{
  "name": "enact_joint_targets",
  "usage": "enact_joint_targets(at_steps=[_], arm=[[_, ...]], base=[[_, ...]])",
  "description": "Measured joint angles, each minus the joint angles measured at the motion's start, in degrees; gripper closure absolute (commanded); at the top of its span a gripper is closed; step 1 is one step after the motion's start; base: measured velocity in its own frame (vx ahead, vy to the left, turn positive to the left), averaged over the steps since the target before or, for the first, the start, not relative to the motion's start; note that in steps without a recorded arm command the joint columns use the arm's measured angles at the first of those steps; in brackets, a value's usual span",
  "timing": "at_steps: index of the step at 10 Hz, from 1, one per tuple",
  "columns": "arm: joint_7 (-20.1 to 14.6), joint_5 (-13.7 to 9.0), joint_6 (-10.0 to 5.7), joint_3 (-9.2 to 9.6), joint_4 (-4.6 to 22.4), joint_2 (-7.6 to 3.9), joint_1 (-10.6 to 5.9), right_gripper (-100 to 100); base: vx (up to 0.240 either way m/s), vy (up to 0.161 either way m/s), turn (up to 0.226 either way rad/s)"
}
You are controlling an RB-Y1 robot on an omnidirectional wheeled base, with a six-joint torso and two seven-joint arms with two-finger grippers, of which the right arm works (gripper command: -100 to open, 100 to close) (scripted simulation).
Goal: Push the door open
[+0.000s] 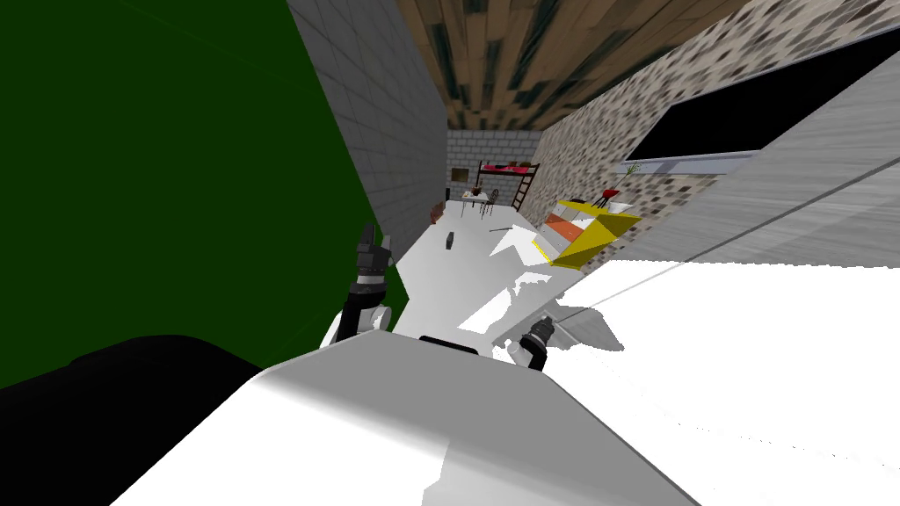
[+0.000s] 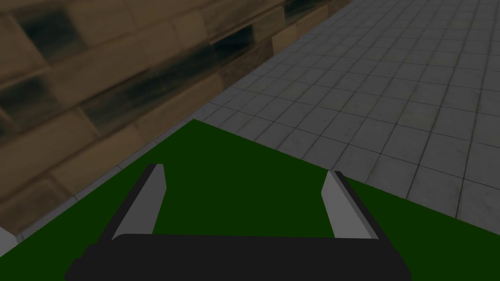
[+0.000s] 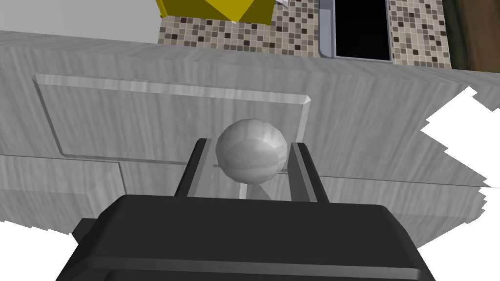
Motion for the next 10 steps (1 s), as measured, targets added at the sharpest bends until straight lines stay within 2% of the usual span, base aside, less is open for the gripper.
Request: enact_joint_targets(at_steps=[1,3,4,6,10], arm=[[0.0,-0.3,-0.05,-0.33,0.9,-0.54,-0.37,100],[-0.1,-1.3,-1.02,-1.63,2.8,-0.86,-0.39,100],[0.7,-1.9,-0.39,-2.50,0.8,-0.39,0.51,-100],[1.2,-2.2,-0.33,-2.75,0.4,-0.41,0.35,-100],[2.0,-2.5,-0.18,-2.77,0.0,0.58,0.02,-100]], base=[[0.160,-0.024,-0.017],[0.188,-0.047,-0.071],[0.052,0.070,-0.033],[-0.122,0.166,-0.008],[-0.139,0.193,-0.019]])
